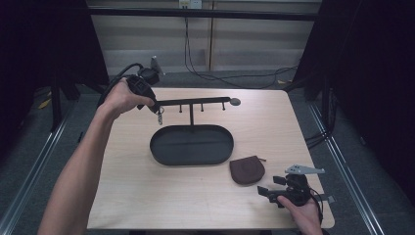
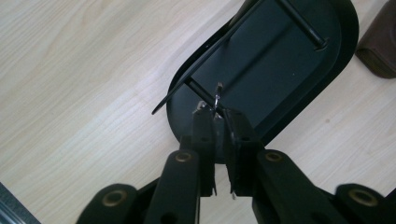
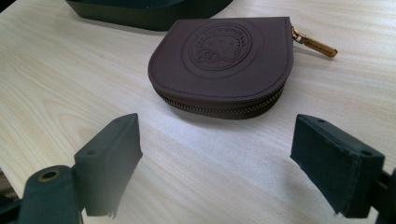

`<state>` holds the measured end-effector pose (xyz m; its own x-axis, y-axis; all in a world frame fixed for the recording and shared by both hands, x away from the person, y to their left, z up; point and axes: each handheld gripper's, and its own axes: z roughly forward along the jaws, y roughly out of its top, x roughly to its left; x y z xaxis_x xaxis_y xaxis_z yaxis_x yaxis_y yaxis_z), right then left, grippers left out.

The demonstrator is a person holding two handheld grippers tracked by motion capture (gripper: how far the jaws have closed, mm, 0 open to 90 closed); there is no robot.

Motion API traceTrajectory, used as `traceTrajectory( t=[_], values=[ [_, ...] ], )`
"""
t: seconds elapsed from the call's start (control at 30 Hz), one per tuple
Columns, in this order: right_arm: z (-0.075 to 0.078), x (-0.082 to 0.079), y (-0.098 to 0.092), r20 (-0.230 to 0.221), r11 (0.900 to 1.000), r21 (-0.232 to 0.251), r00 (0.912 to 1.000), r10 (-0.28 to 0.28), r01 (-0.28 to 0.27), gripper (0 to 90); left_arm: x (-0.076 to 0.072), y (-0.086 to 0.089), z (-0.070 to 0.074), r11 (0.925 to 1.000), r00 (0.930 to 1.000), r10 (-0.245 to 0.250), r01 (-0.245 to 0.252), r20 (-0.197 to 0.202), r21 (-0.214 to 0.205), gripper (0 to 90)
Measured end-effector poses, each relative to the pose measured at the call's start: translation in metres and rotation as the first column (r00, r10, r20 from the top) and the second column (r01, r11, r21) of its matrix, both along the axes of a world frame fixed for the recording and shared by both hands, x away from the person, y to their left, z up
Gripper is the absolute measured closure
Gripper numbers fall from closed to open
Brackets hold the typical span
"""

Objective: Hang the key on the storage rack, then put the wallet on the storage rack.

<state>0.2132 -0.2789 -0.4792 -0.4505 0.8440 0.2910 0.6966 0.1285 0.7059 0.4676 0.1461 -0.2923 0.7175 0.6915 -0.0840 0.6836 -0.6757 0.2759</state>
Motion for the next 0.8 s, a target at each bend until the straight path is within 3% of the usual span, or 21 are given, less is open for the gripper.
traceTrajectory(
  t=[0.1,0.47,0.8],
  values=[
    [0.0,0.0,0.0,0.0,1.0,0.0,1.0,0.0,0.0,15.6,-0.003,0.004,-0.001,0.9997,0.9999,-0.006,0.006,-0.008,-0.023,82.6],
    [0.0,-0.001,0.0,-0.003,1.0,-0.005,1.0,-0.005,0.005,15.6,-0.022,0.023,-0.008,0.9955,0.9985,0.026,-0.022,0.048,-0.093,70.3],
    [0.0,-0.001,0.0,-0.001,1.0,-0.006,1.0,-0.001,0.001,15.6,-0.042,0.041,-0.012,0.9847,0.9934,0.068,-0.052,0.092,-0.166,60.2]
  ],
)
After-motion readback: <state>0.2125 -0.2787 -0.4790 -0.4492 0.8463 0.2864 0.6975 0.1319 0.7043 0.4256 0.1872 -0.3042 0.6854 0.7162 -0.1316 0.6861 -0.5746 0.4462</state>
